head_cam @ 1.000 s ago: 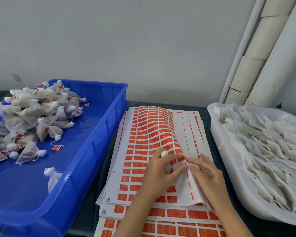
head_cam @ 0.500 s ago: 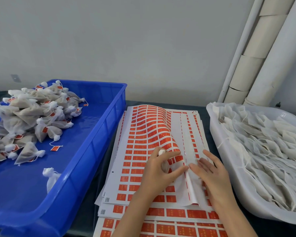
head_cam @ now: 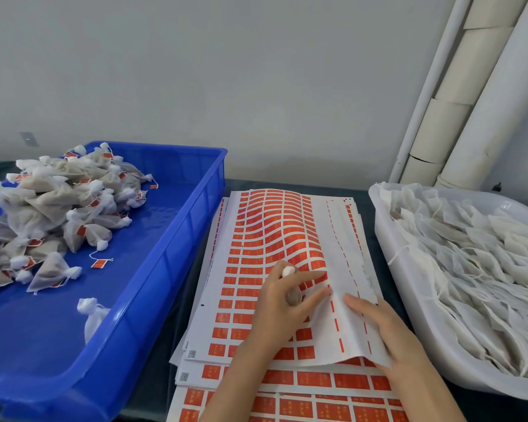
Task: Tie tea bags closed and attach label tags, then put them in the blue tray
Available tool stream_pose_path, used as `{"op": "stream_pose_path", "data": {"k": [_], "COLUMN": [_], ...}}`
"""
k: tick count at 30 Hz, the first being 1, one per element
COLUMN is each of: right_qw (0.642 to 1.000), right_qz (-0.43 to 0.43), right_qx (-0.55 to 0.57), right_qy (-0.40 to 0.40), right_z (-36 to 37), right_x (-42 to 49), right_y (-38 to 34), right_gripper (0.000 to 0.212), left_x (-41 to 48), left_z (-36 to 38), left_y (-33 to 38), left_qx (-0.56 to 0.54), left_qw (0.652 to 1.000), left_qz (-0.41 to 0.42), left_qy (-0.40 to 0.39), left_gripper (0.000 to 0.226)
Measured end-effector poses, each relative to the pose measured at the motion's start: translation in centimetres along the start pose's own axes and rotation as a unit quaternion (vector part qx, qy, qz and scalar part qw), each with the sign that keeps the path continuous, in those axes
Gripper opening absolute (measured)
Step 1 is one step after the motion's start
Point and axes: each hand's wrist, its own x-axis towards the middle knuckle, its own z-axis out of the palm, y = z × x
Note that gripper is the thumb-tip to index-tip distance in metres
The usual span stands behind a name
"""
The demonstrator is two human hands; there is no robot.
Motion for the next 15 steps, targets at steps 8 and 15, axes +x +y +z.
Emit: {"op": "stream_pose_path", "data": {"k": [8, 15], "right_qw": [0.999, 0.998], "right_qz": [0.025, -0.023], "right_qx": [0.023, -0.033], "right_qy": [-0.009, 0.051], "right_z": [0.21, 0.15], "right_x": [0.07, -0.03], "right_y": [0.03, 0.12], "right_gripper": [0.057, 0.067], "left_x": [-0.06, -0.27], "left_z": [-0.05, 0.22], "left_y": [0.25, 0.28], "left_qx": [-0.055, -0.041], "left_qw": [0.998, 0.998], "left_qz": [-0.008, 0.025], "left_qy": [0.007, -0.046], "left_gripper": [0.038, 0.035]}}
